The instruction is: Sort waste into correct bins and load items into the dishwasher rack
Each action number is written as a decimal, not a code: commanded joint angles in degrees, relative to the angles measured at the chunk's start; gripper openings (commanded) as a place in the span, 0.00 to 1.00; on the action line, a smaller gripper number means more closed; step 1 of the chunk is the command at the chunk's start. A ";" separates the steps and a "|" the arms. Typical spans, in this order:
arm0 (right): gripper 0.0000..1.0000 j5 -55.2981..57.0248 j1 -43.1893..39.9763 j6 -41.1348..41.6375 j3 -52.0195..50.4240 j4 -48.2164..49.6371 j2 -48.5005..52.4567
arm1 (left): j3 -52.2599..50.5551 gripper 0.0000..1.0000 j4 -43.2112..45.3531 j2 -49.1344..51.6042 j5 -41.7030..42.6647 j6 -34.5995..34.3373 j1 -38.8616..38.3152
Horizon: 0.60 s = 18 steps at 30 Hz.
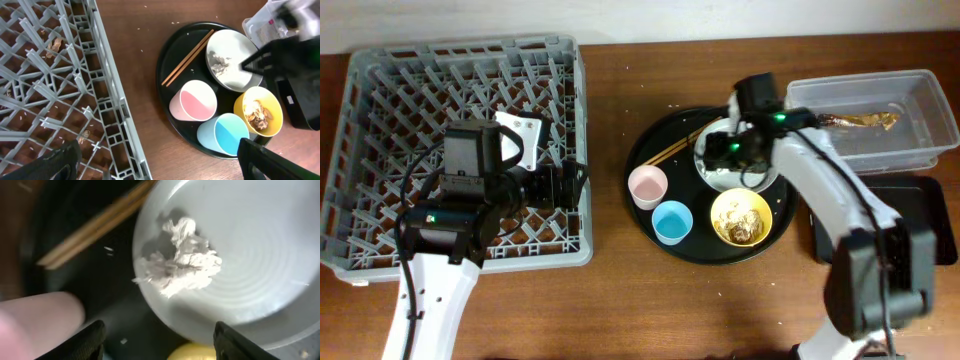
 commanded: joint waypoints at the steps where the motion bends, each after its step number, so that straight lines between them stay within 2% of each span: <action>1: 0.72 7.19 0.87 0.39 -0.20 5.88 7.74 | 1.14 0.99 0.04 -0.22 0.79 0.87 -0.17; 2: 0.53 6.29 0.33 2.38 -0.20 6.88 9.75 | 1.14 0.99 0.04 -0.22 0.79 0.87 -0.17; 3: 0.42 4.55 0.11 2.51 -0.20 7.02 10.99 | 1.14 0.99 0.04 -0.22 0.79 0.87 -0.17; 4: 0.17 2.84 -0.13 2.51 -0.17 6.67 11.17 | 1.14 0.99 0.04 -0.22 0.79 0.87 -0.17; 5: 0.05 2.56 -0.31 2.51 0.09 6.23 10.60 | 1.14 0.99 0.04 -0.22 0.79 0.87 -0.17; 9: 0.04 -3.87 -4.26 2.49 5.09 2.64 1.36 | 1.14 0.99 0.04 -0.22 0.79 0.87 -0.17; 12: 0.04 -3.56 -13.55 5.77 7.43 6.27 -6.21 | 1.14 0.99 0.04 -0.22 0.79 0.87 -0.17; 13: 0.04 -3.02 -15.50 7.15 7.43 7.10 -6.32 | 1.14 0.99 0.04 -0.22 0.79 0.87 -0.17; 14: 0.04 1.66 -21.70 11.45 7.28 8.44 -4.59 | 1.14 0.99 0.04 -0.22 0.79 0.90 -0.17; 15: 0.12 2.10 -23.61 11.30 7.10 9.68 -3.17 | 1.14 0.99 0.04 -0.22 0.79 0.87 -0.17; 16: 0.94 1.57 -24.94 10.73 7.10 10.25 -1.60 | 1.14 0.99 0.02 -0.22 0.79 0.87 -0.17; 17: 0.98 -0.57 -25.94 6.75 7.10 9.09 -0.79 | 1.14 0.99 0.04 -0.22 0.79 0.87 -0.17; 18: 0.99 -2.62 -26.40 4.11 7.17 6.78 -1.01 | 1.14 0.99 0.04 -0.22 0.79 0.87 -0.17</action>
